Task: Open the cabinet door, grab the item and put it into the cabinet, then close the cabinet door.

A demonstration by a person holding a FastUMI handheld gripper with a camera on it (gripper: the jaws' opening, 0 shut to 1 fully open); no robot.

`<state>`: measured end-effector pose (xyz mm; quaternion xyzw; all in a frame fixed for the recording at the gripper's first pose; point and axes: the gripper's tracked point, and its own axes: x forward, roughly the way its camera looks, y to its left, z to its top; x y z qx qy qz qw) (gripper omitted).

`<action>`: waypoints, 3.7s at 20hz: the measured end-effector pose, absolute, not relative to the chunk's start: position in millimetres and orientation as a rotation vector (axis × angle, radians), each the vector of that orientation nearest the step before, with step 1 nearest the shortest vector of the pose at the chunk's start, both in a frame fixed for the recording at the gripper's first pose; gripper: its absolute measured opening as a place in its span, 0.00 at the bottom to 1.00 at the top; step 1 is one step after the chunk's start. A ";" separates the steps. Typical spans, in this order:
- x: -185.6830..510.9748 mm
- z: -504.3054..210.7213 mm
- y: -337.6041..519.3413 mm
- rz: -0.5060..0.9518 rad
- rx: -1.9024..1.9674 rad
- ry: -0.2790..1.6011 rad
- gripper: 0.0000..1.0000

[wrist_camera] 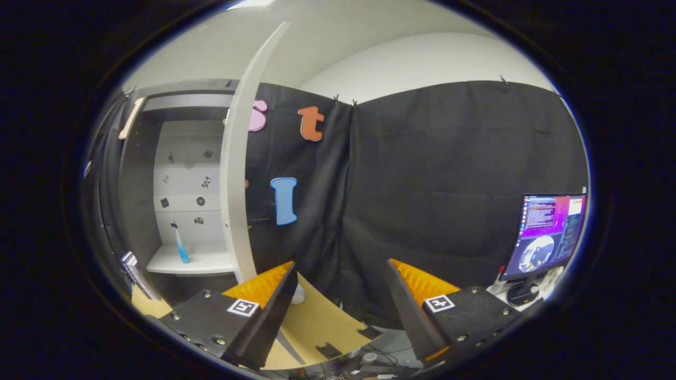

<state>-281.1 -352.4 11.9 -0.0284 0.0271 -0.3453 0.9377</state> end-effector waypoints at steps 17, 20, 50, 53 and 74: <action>-259.4 -2.2 -302.9 -0.561 0.012 0.113 0.89; -249.4 -7.7 -271.8 -0.485 0.028 0.131 0.89; -50.6 -41.3 -23.3 0.188 0.044 0.170 0.99; -37.7 -43.0 -16.7 0.211 0.045 0.167 0.99; 11.3 -43.6 2.6 0.191 -0.009 0.147 0.99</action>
